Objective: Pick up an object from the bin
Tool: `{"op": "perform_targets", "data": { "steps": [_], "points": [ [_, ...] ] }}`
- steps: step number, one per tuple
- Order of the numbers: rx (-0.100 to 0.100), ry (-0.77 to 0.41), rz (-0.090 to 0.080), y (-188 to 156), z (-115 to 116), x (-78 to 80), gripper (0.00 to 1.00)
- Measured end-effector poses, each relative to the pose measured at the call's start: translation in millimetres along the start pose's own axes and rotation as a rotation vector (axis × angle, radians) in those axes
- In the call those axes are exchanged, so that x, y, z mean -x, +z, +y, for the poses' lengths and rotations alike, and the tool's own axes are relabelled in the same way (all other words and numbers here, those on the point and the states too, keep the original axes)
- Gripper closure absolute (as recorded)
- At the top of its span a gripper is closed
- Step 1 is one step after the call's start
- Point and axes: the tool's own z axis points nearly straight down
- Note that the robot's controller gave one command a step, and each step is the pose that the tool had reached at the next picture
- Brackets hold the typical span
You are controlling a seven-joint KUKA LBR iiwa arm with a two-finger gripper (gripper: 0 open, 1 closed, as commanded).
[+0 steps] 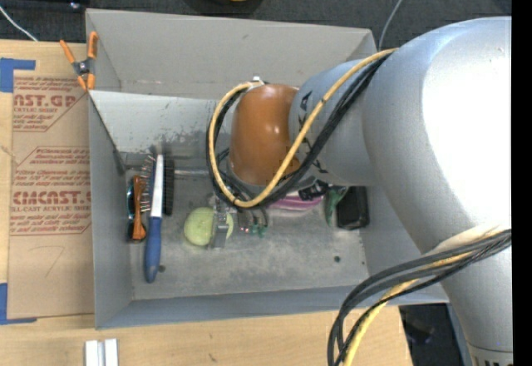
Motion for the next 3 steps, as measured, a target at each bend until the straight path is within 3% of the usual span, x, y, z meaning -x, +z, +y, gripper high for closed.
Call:
{"op": "perform_targets", "data": {
  "steps": [3],
  "points": [
    [-0.001, 0.000, 0.005, -21, 0, -1.6, 1.00]
  ]
}}
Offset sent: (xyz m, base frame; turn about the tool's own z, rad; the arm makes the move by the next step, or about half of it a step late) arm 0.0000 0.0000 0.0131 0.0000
